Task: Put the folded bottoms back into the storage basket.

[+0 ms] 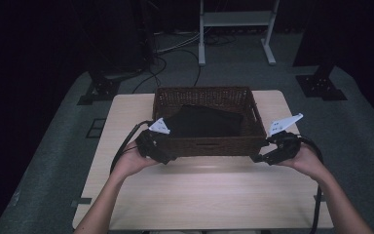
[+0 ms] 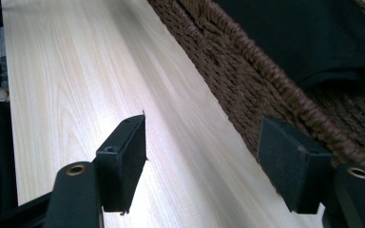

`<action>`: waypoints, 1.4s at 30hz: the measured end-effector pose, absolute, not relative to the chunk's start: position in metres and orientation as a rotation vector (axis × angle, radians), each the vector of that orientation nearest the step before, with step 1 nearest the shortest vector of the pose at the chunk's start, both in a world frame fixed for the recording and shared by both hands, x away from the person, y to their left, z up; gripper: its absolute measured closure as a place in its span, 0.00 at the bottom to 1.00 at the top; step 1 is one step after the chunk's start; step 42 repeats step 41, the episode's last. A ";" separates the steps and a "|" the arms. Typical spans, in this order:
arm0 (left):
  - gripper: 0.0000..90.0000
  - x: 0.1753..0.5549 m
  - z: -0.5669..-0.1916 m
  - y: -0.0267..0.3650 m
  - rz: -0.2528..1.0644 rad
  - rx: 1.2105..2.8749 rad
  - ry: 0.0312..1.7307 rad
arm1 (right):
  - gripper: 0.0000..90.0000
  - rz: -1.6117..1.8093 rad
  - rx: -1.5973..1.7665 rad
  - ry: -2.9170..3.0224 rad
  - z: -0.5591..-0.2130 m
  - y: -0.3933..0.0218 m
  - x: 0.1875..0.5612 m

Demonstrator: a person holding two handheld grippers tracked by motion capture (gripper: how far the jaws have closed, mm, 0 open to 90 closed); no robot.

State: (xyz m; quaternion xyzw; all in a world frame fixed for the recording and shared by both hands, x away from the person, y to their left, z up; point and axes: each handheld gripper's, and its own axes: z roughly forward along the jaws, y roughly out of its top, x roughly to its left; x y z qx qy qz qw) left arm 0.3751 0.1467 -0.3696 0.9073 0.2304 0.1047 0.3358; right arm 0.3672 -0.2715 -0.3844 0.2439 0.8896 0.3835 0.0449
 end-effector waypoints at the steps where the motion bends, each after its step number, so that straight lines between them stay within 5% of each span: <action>1: 0.18 0.374 -0.371 0.147 0.279 2.365 0.601 | 0.36 1.171 0.747 2.718 -0.386 -0.272 0.367; 42: 0.12 0.328 -0.415 0.186 0.304 2.237 0.706 | 0.35 1.166 0.849 2.703 -0.425 -0.292 0.332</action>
